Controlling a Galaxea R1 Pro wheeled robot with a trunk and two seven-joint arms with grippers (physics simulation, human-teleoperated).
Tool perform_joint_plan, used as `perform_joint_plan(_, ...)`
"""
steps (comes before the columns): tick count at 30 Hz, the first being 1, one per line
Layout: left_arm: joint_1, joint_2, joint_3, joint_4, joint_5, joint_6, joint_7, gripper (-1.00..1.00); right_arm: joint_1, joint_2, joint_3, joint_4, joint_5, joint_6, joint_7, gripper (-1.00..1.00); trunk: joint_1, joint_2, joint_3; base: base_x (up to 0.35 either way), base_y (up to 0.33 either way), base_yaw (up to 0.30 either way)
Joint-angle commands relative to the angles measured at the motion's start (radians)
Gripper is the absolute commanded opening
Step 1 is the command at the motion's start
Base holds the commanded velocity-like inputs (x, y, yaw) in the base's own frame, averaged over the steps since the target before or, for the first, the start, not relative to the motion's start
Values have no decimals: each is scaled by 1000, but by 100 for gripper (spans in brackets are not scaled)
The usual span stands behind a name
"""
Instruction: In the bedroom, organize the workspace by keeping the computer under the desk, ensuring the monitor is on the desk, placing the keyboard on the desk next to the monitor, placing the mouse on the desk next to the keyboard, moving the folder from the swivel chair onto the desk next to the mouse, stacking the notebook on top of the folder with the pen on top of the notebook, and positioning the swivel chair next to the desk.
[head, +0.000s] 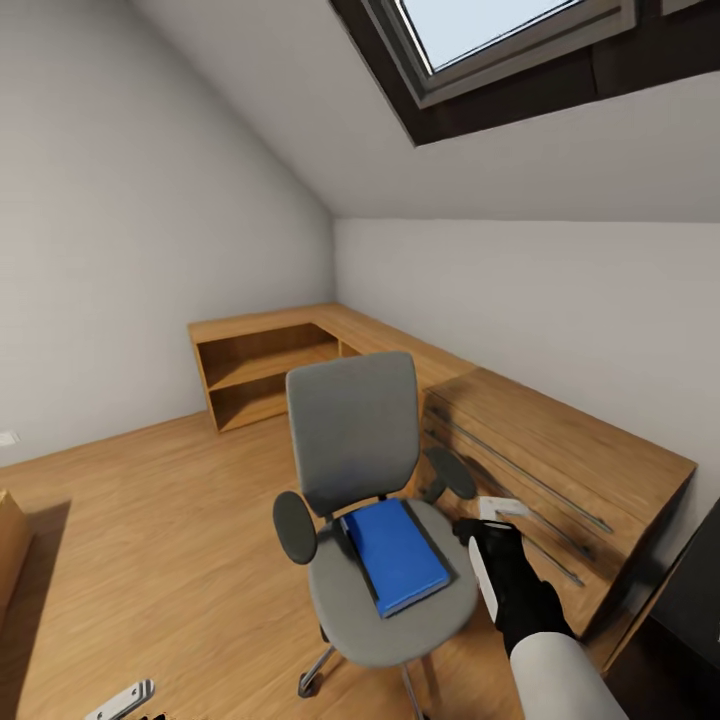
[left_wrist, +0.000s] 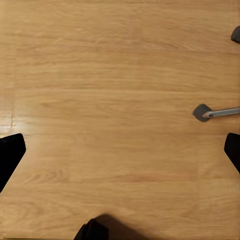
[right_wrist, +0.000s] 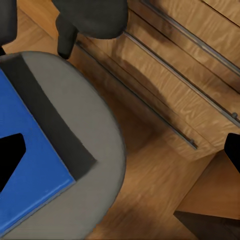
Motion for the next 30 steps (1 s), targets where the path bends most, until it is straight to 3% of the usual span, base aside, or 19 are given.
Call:
perform_joint_plan(1,0,0,-1,-2,11,4,7,100,-1,1,-3,-1,9,6,3,100,0,-1,-1,0,0,241)
perform_joint_plan(10,0,0,-1,-2,10,4,7,100,0,0,-3,2,9,4,3,100,0,-1,-1,0,0,268)
perform_joint_plan(14,0,0,-2,-2,10,4,7,100,3,0,-3,4,9,-42,2,100,0,-1,0,0,0,276)
perform_joint_plan(23,0,0,-37,-3,10,4,6,100,5,0,-4,6,9,-68,2,100,0,-1,3,0,0,273)
perform_joint_plan(30,0,-11,-40,-4,10,4,6,100,7,-1,-4,10,11,-70,4,100,0,-1,3,0,0,78)
